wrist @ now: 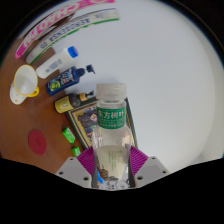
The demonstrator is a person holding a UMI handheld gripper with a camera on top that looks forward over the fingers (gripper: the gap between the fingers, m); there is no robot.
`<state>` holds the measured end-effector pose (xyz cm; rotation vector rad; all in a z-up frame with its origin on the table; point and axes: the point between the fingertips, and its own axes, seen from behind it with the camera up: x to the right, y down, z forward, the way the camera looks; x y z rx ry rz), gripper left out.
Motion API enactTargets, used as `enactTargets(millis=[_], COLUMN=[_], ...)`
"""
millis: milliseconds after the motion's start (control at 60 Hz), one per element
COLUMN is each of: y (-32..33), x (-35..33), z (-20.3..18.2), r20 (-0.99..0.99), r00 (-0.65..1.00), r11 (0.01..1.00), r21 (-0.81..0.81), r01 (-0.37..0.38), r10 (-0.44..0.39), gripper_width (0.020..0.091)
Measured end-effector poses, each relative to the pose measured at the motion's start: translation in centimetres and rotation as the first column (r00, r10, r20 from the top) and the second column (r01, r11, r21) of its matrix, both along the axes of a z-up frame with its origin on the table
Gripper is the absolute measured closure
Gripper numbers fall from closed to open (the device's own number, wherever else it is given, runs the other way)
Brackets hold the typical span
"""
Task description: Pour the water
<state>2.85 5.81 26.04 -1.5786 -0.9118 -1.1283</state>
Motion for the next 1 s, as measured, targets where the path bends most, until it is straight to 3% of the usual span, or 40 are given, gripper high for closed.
enactTargets(millis=[167, 333, 517, 650, 783, 1000], y=[1.9, 3.0, 3.4, 3.4, 3.4, 2.2], x=[-8.6, -13.9, -14.6, -14.4, -13.9, -11.3], z=[-1.7, -5.2, -7.9, -8.1, -6.2, -3.4], r20=[0.376, 0.659, 0.761, 0.742, 0.621, 0.029], r00=[0.919, 0.718, 0.594, 0.616, 0.748, 0.991], r11=[0.992, 0.974, 0.965, 0.963, 0.971, 0.984], r21=[-0.064, -0.144, -0.221, -0.233, -0.193, -0.129], r01=[-0.105, -0.175, -0.14, -0.132, -0.142, -0.124], r10=[0.121, 0.226, 0.26, 0.264, 0.233, 0.128], gripper_width=[0.0682, 0.0681, 0.0679, 0.0679, 0.068, 0.068])
